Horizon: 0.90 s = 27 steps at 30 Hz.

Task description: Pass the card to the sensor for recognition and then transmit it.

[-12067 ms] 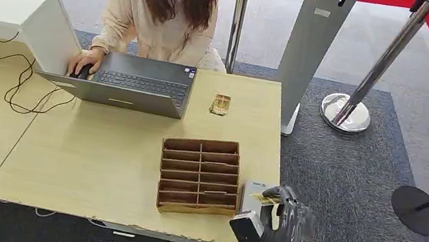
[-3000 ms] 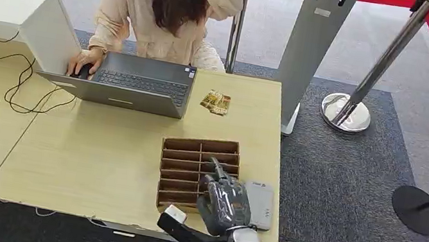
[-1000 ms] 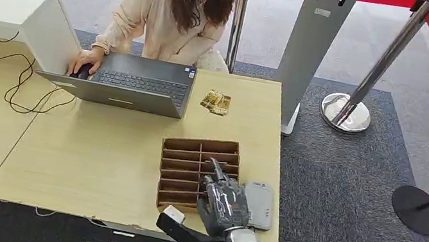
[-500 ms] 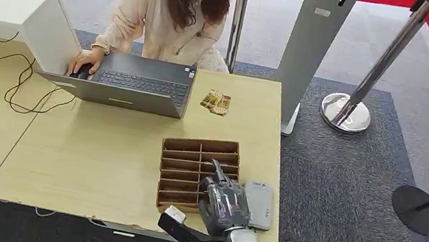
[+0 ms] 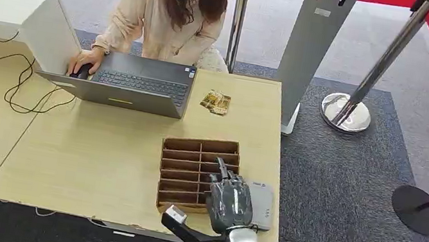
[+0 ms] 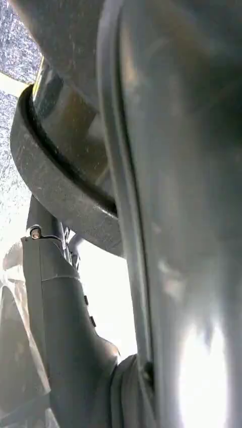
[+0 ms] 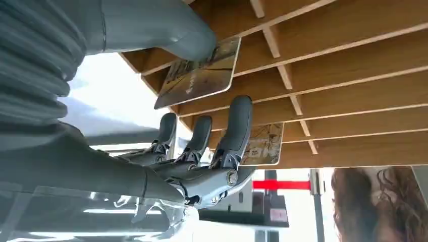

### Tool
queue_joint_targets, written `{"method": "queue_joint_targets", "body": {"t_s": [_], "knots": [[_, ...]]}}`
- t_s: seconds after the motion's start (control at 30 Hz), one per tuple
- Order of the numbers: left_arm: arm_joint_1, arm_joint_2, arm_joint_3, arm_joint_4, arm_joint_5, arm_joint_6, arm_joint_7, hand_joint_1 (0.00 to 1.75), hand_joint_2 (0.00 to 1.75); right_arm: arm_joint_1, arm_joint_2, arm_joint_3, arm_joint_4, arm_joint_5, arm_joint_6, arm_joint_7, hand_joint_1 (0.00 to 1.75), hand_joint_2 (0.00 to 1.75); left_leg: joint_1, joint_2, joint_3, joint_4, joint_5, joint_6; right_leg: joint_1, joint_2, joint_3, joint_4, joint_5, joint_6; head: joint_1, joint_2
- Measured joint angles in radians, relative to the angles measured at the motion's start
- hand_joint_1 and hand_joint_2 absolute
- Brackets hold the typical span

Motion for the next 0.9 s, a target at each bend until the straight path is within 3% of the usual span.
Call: {"method": "queue_joint_targets", "body": {"t_s": [0.23, 0.9], "knots": [[0.000, 0.003, 0.000, 0.000, 0.000, -0.004, -0.002, 0.00, 0.00, -0.004, -0.001, 0.000, 0.005, 0.176, 0.026, 0.034, 0.79, 1.75, 0.000, 0.000, 0.000, 0.000, 0.000, 0.000, 0.000, 0.000, 0.000, 0.000, 0.000, 0.000, 0.000, 0.000], [0.000, 0.006, 0.000, 0.000, -0.006, 0.000, -0.002, 0.00, 0.00, -0.004, 0.000, -0.009, 0.004, 0.151, 0.068, 0.031, 0.82, 1.75, 0.000, 0.000, 0.000, 0.000, 0.000, 0.000, 0.000, 0.000, 0.000, 0.000, 0.000, 0.000, 0.000, 0.000]]}}
